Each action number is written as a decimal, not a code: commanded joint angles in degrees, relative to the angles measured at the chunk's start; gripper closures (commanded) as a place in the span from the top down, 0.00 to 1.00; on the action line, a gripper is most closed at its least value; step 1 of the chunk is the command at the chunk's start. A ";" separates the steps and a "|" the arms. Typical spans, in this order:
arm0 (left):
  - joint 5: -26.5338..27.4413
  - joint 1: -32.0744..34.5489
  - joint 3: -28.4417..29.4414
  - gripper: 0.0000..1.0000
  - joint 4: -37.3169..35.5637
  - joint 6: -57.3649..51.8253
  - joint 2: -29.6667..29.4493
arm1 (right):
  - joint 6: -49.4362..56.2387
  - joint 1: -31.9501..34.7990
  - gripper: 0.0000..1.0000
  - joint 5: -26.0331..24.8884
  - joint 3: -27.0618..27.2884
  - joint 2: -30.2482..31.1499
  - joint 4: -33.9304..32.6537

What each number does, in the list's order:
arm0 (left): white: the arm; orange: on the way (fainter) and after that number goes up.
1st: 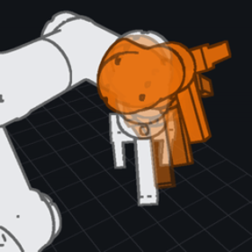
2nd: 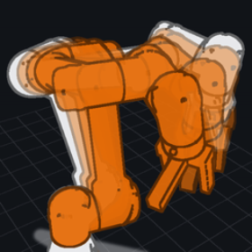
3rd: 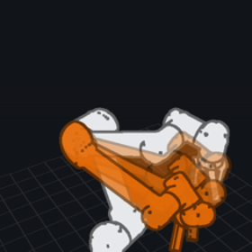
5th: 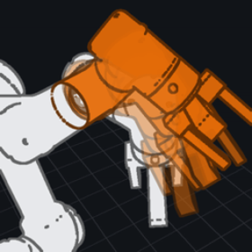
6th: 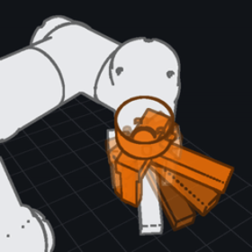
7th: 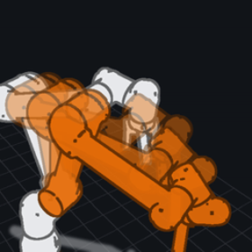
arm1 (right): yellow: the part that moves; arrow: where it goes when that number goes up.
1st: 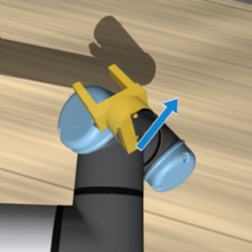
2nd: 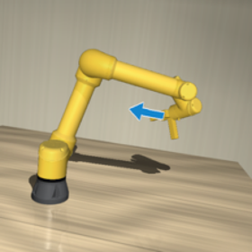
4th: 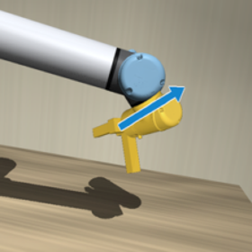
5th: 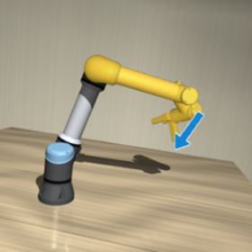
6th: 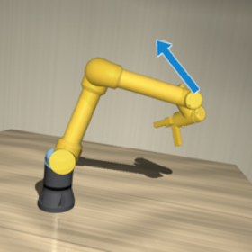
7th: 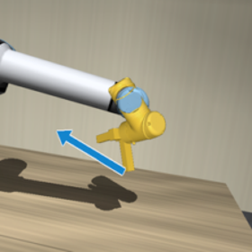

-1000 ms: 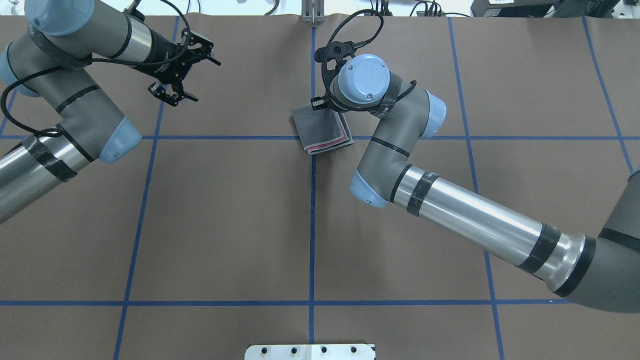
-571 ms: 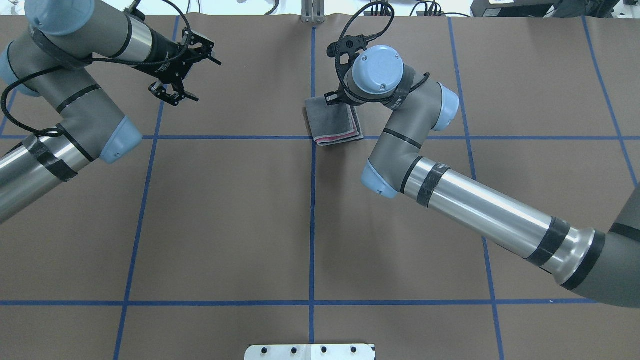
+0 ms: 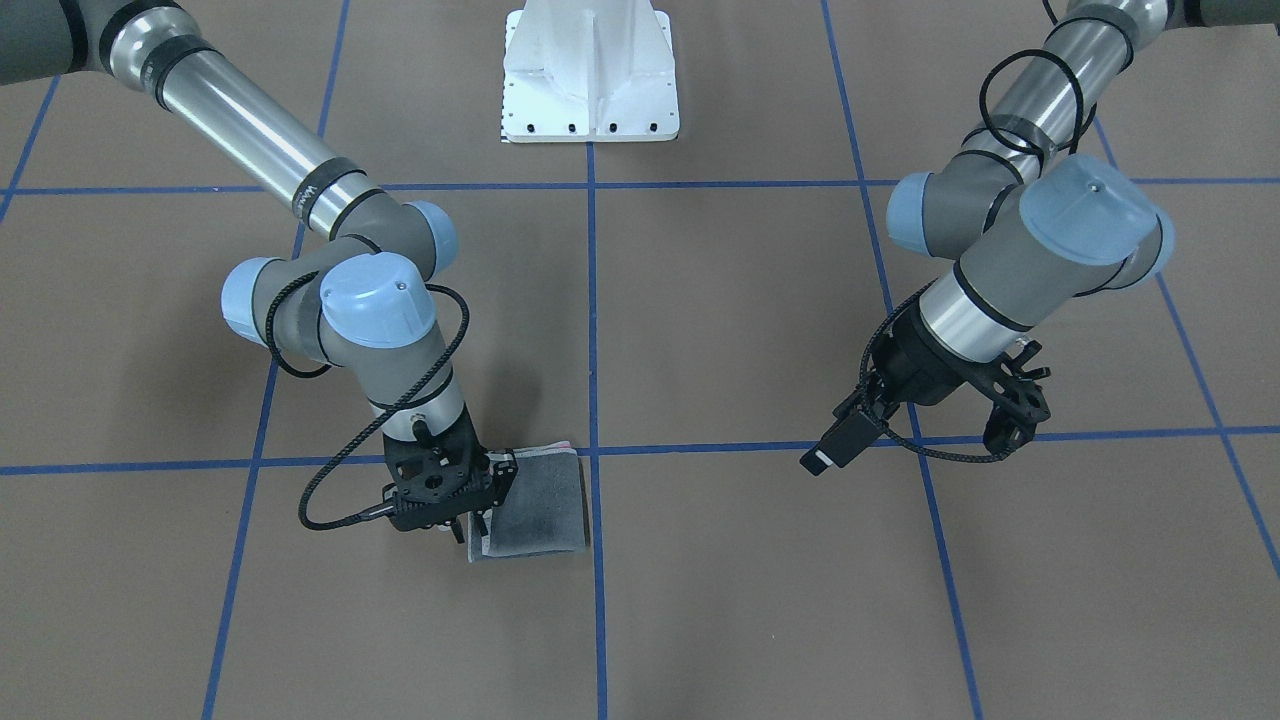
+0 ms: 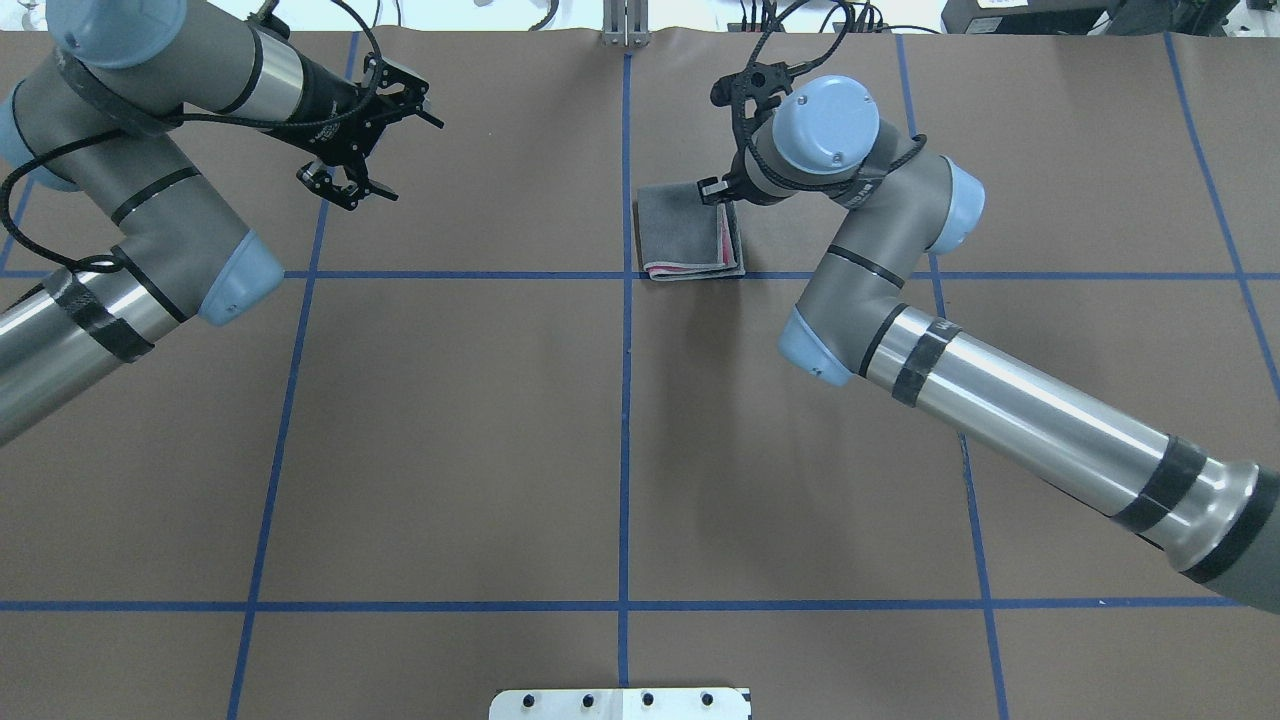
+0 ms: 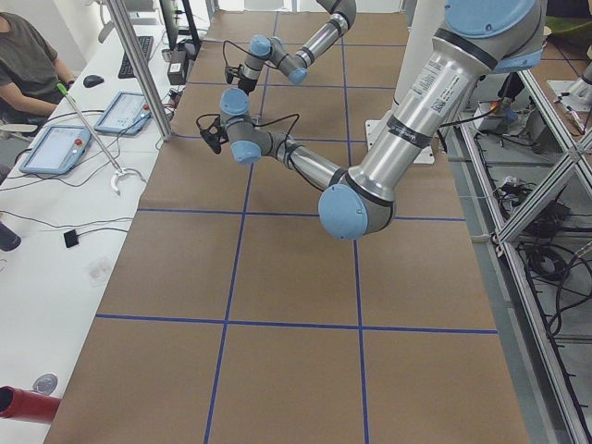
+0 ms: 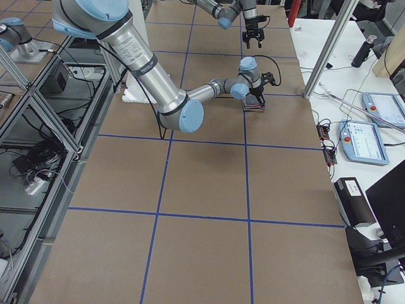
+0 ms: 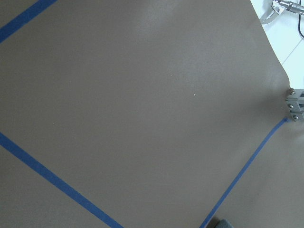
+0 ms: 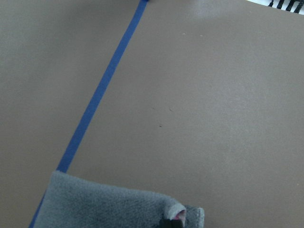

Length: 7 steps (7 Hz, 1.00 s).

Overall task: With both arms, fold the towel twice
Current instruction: 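Release the towel and lift the right gripper away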

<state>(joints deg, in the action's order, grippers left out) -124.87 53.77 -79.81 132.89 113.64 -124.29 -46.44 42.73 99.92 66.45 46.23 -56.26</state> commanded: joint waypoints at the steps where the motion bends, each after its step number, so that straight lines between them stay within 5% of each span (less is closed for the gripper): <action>1: -0.20 0.10 -0.69 0.99 0.00 0.00 0.19 | 0.30 2.69 1.00 5.60 7.26 6.13 -0.16; 5: -0.46 0.37 -1.31 0.99 0.09 -0.18 2.12 | -3.21 5.85 1.00 9.14 13.95 15.70 -2.09; 7: -0.64 0.98 -4.72 0.99 -0.18 -8.99 5.00 | -3.30 13.39 1.00 16.41 16.06 22.55 -2.71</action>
<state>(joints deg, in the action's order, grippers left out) -125.40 54.50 -82.38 132.88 110.38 -121.32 -49.58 51.71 112.26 80.85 64.24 -58.63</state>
